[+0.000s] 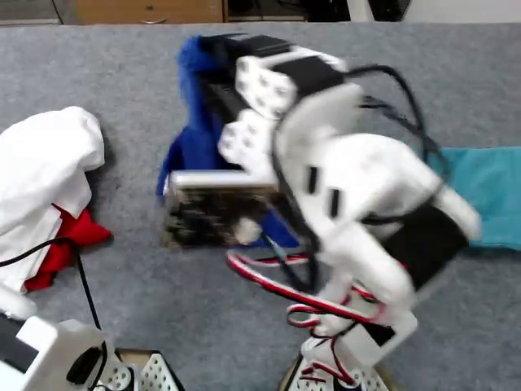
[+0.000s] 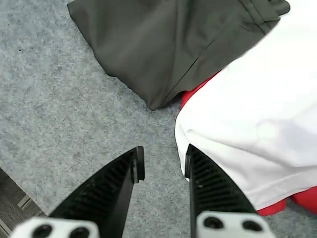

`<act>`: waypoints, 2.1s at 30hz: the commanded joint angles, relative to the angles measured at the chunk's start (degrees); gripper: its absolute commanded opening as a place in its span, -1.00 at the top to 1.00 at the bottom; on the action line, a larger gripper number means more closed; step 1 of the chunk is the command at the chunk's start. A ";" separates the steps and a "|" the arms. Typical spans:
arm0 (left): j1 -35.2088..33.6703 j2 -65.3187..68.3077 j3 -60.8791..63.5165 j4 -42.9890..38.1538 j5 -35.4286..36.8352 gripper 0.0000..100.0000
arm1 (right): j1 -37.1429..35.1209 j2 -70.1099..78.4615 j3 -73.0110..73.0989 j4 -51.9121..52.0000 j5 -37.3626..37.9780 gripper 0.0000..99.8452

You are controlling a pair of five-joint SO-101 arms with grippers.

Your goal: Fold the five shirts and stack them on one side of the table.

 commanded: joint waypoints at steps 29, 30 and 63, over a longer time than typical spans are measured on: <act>60.75 -4.35 0.79 18.02 3.96 0.71 | 47.52 7.43 56.04 0.88 2.55 1.00; 63.30 -5.67 1.76 18.02 4.04 0.73 | 48.04 7.87 56.92 0.00 2.55 1.00; 114.90 -14.02 39.91 -6.95 13.98 0.58 | 52.18 13.76 58.24 -1.05 -12.57 1.00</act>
